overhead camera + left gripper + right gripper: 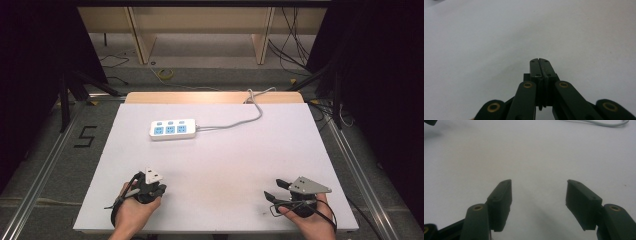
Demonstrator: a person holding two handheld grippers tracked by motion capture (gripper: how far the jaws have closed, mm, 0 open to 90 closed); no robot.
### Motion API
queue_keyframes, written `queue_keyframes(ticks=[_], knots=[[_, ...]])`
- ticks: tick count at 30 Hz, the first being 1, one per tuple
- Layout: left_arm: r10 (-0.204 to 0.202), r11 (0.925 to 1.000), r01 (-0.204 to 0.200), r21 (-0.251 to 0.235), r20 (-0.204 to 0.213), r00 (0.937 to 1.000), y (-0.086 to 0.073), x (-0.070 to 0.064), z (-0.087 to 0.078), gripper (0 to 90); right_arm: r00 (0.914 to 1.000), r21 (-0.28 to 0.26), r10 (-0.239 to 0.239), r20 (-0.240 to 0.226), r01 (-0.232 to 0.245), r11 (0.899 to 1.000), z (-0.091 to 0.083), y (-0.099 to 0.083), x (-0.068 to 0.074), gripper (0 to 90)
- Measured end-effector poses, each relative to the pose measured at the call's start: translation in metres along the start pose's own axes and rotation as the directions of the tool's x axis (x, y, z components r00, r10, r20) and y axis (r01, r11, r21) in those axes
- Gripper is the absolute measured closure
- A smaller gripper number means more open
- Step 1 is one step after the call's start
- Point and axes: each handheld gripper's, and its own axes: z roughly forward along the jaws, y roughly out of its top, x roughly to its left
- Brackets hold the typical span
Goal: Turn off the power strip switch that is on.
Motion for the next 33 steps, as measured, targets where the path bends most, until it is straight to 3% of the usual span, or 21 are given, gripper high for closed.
queue_keyframes(ticks=[33], knots=[[-0.025,0.9996,0.025,0.01,-0.032,0.9992,0.025,0.015,0.006,89.6,1.0,0.006,-0.004,0.002,0.004,1.0,0.002,0.0,0.002,38.7]])
